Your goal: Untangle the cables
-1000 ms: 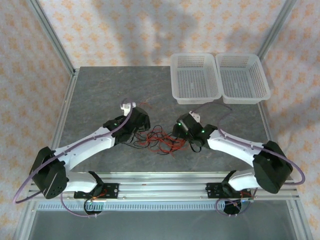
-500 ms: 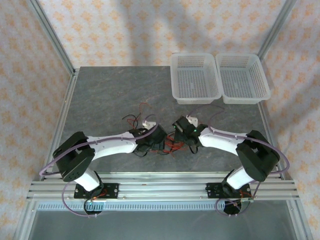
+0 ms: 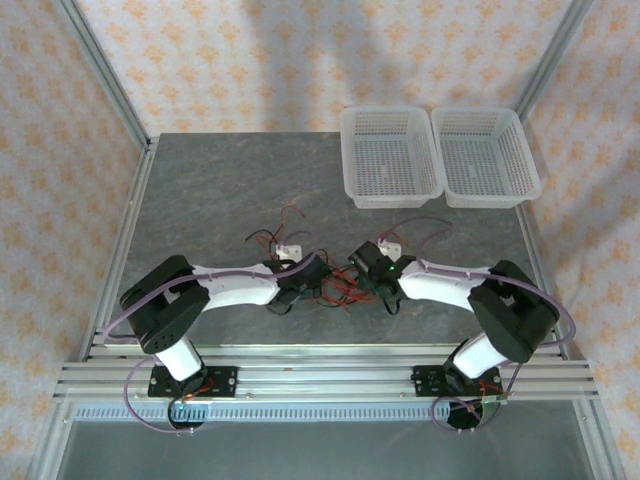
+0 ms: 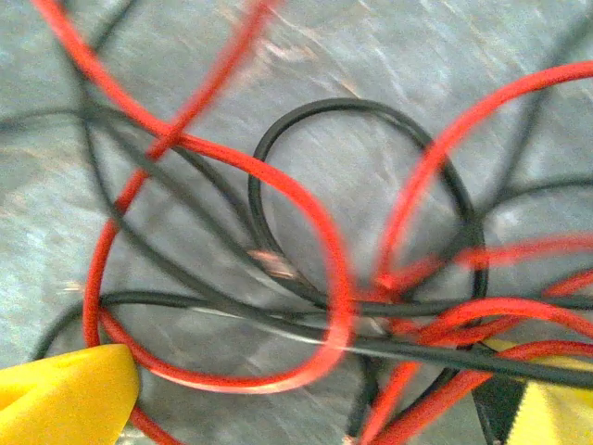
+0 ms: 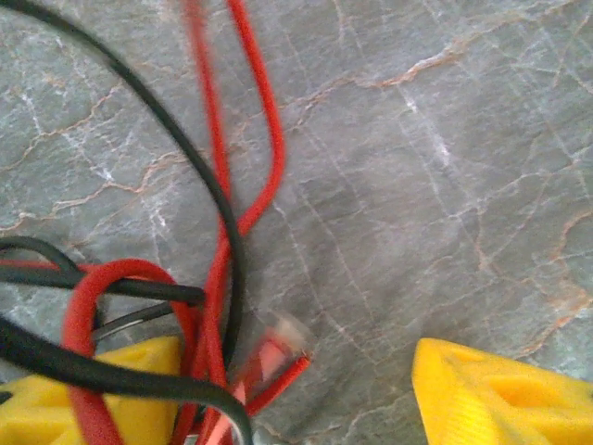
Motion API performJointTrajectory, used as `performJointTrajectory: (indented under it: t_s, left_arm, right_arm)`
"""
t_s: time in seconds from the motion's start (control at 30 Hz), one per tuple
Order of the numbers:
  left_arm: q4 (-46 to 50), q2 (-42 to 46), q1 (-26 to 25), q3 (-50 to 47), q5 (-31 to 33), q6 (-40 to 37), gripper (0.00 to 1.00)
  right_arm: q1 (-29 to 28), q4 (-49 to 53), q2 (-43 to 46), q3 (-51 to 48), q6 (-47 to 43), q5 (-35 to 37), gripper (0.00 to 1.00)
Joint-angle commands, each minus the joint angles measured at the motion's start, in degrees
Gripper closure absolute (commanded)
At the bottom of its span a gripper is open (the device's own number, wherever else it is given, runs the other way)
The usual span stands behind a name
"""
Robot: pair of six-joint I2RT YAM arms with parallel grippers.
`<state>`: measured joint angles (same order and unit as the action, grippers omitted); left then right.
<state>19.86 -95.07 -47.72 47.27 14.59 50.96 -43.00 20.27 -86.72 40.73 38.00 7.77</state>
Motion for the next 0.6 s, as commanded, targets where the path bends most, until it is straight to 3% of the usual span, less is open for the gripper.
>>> performJointTrajectory:
  t_s: [0.0,0.1,0.2,0.27,0.33,0.57]
  left_arm:
    - [4.7,-0.5,6.2,-5.2,6.7,1.7,0.05]
    - [4.0,0.6,9.2,-6.0,7.5,0.4,0.05]
    - [3.8,0.5,11.3,-5.7,8.3,-0.7,0.05]
    - [3.7,0.4,12.3,-5.4,8.7,-1.3,0.05]
    - [3.7,0.3,13.3,-5.1,9.0,-1.9,0.05]
    - [4.6,3.2,16.2,-5.1,10.0,-3.6,0.05]
  right_arm:
    - [2.0,3.6,2.4,-1.8,0.1,5.1,0.42]
    - [2.9,3.9,4.4,-2.0,-0.5,4.8,0.56]
    - [3.5,4.2,5.7,-1.5,-0.9,4.1,0.79]
    - [3.9,4.1,6.3,-1.4,-1.2,3.3,0.89]
    - [4.2,4.0,7.0,-1.4,-1.3,2.8,0.92]
    - [6.2,4.3,9.0,-1.9,-2.0,2.1,0.9]
